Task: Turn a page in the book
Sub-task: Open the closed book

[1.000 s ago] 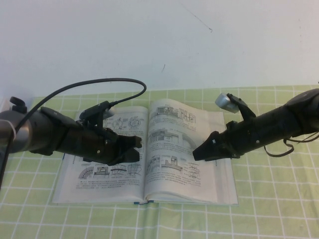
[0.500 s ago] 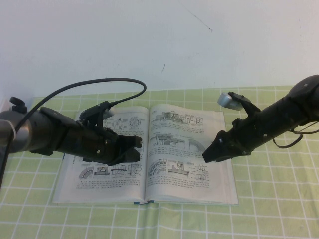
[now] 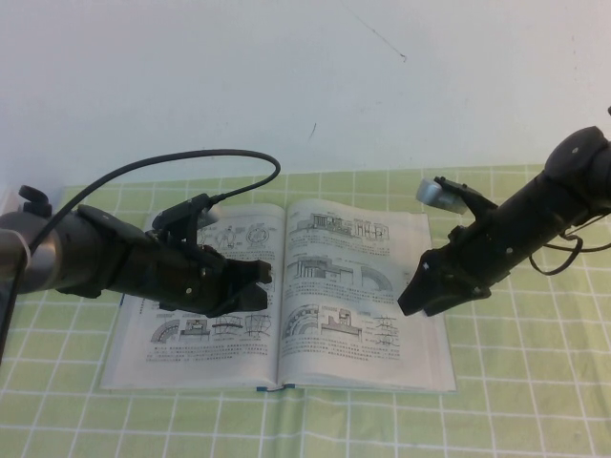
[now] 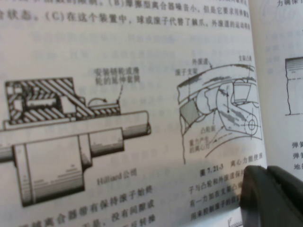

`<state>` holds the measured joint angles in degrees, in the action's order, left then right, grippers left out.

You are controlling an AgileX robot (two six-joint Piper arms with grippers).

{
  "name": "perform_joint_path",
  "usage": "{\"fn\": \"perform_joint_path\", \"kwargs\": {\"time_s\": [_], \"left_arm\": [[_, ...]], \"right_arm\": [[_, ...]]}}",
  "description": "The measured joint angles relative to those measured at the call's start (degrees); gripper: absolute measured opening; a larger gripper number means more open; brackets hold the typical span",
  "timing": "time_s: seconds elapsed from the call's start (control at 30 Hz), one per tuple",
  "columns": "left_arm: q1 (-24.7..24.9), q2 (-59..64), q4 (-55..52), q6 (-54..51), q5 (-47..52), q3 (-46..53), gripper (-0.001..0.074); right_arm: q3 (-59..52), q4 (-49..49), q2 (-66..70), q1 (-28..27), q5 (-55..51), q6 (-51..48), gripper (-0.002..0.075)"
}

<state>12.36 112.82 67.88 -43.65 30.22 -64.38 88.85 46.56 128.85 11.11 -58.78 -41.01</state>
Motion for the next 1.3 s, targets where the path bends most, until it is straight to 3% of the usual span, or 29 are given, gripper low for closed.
{"fn": "perform_joint_path", "kwargs": {"time_s": [0.43, 0.7, 0.8, 1.0, 1.3], "left_arm": [[0.0, 0.0, 0.21, -0.1, 0.08, 0.0, -0.0003], [0.0, 0.0, 0.21, -0.28, 0.08, 0.0, -0.0003], [0.0, 0.0, 0.21, -0.28, 0.08, 0.0, -0.0003], [0.0, 0.0, 0.21, -0.28, 0.08, 0.0, -0.0003], [0.0, 0.0, 0.21, -0.28, 0.08, 0.0, -0.0003]], "right_arm": [[0.12, 16.81, 3.76, 0.81, -0.46, -6.36, 0.0409], [0.24, 19.84, 4.91, 0.81, -0.78, -8.39, 0.0408], [1.99, 16.43, 4.91, 0.69, -1.83, -7.19, 0.0409], [8.34, -0.39, 3.74, 0.69, -5.27, 1.53, 0.0409], [9.1, -5.5, 3.26, 0.69, -7.23, 4.21, 0.0409]]}}
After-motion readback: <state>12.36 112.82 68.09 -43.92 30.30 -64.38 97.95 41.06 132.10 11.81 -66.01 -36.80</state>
